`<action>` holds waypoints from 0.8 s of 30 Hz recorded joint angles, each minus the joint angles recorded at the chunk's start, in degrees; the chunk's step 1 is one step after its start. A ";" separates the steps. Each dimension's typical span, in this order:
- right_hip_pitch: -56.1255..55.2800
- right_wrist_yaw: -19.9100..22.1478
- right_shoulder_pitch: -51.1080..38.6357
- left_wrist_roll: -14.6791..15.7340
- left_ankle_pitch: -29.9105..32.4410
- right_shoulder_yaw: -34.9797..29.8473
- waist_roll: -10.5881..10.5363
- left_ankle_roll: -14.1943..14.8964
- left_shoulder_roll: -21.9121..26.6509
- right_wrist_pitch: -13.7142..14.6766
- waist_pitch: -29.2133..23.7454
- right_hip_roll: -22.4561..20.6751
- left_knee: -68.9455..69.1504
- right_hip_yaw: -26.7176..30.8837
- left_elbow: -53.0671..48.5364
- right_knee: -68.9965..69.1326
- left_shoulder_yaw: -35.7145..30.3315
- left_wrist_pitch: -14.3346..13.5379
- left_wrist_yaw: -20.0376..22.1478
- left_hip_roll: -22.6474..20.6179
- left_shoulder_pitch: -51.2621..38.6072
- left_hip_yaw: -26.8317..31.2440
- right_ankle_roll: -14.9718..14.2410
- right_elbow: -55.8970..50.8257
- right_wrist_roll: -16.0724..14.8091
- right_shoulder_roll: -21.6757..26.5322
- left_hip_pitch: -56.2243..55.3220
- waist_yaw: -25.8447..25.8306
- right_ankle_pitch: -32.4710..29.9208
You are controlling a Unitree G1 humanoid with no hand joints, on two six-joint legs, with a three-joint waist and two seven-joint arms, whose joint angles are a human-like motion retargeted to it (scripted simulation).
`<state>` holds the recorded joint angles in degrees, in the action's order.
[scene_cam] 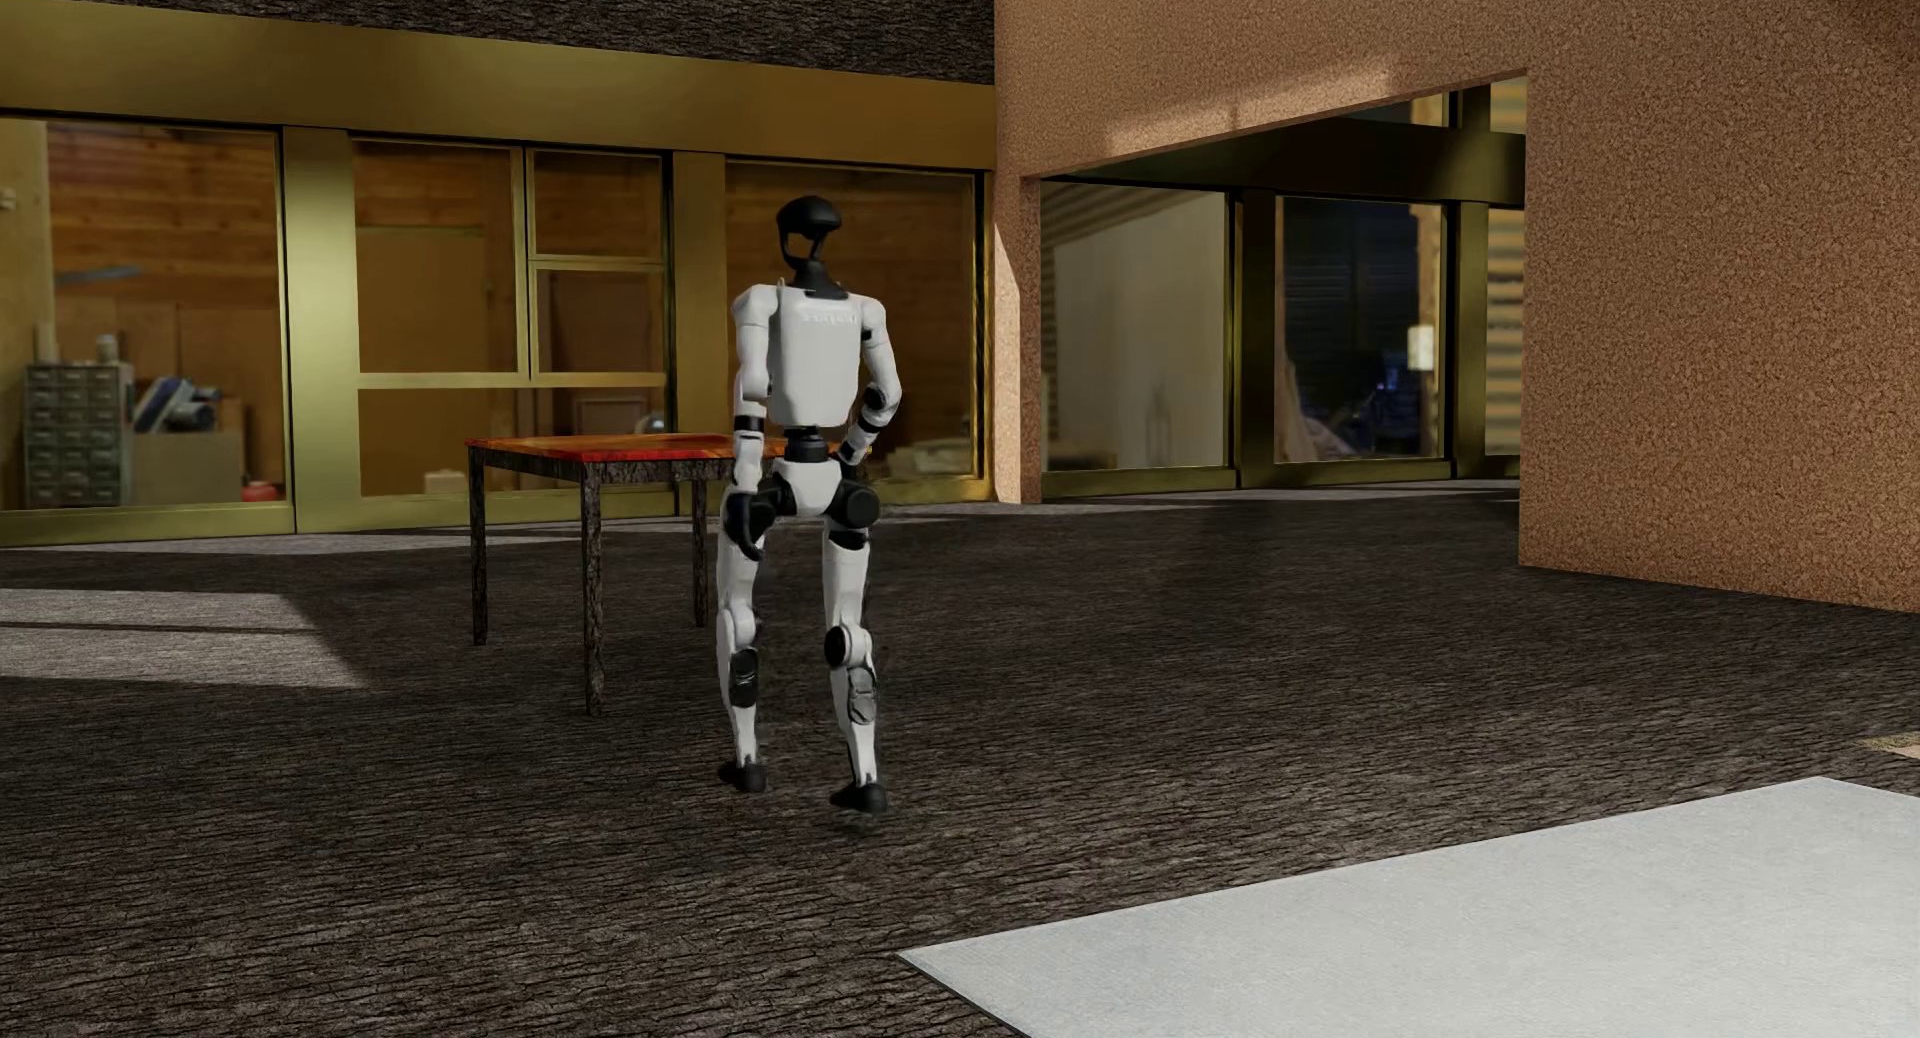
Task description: Head to the table
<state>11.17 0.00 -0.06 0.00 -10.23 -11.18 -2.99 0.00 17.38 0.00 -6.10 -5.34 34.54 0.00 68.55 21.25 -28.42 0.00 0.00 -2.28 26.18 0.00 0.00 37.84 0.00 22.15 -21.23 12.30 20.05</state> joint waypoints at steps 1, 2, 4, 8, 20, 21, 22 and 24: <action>1.45 0.00 -0.07 0.00 -0.41 -1.04 -0.30 0.00 -0.51 0.00 0.07 0.26 -6.89 0.00 0.20 0.17 -0.87 0.00 0.00 0.79 -0.14 0.00 0.00 -0.85 0.00 -0.24 0.70 0.70 0.67; 2.60 0.00 0.14 0.00 -1.03 -2.68 -0.53 0.00 -0.91 0.00 0.21 0.63 -11.26 0.00 0.20 0.63 -1.94 0.00 0.00 1.54 -0.63 0.00 0.00 -1.16 0.00 -0.61 1.26 1.15 0.93; 4.86 0.00 2.16 0.00 1.96 -6.87 -0.15 0.00 -1.37 0.00 0.49 1.84 -10.65 0.00 -0.58 2.16 -1.84 0.00 0.00 2.26 -2.20 0.00 0.00 -0.15 0.00 -1.99 1.85 1.30 -0.14; 4.11 0.00 12.48 0.00 11.65 -14.06 4.90 0.00 0.39 0.00 2.13 5.94 -3.28 0.00 -7.07 14.17 7.67 0.00 0.00 -1.76 -5.55 0.00 0.00 11.28 0.00 -5.35 5.49 -3.32 -16.45; -31.40 0.00 30.02 0.00 -8.04 -16.36 10.57 0.00 11.69 0.00 0.77 6.11 -8.92 0.00 -20.53 11.70 22.74 0.00 0.00 -8.91 -21.18 0.00 0.00 25.78 0.00 -3.13 34.57 -22.06 -21.56; -31.20 0.00 30.88 0.00 -9.90 -15.52 11.18 0.00 12.08 0.00 1.45 6.65 -9.22 0.00 -21.73 4.99 22.92 0.00 0.00 -9.22 -21.38 0.00 0.00 24.16 0.00 -4.20 35.84 -22.97 -18.32; -31.15 0.00 31.31 0.00 -11.35 -15.05 11.66 0.00 12.04 0.00 2.15 7.38 -9.09 0.00 -22.35 -0.18 23.10 0.00 0.00 -9.41 -21.57 0.00 0.00 23.19 0.00 -5.41 36.59 -23.62 -13.87; -31.20 0.00 30.50 0.00 -12.82 -16.54 11.68 0.00 10.52 0.00 3.18 8.94 -8.10 0.00 -22.07 -1.11 23.51 0.00 0.00 -9.24 -21.27 0.00 0.00 23.24 0.00 -7.42 37.41 -24.06 -7.88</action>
<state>-20.03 0.00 30.44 0.00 -23.05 -27.72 8.68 0.00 27.90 0.00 -2.91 3.60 26.44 0.00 46.48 20.14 -4.91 0.00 0.00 -11.52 4.92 0.00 0.00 61.08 0.00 14.73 16.17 -11.76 12.17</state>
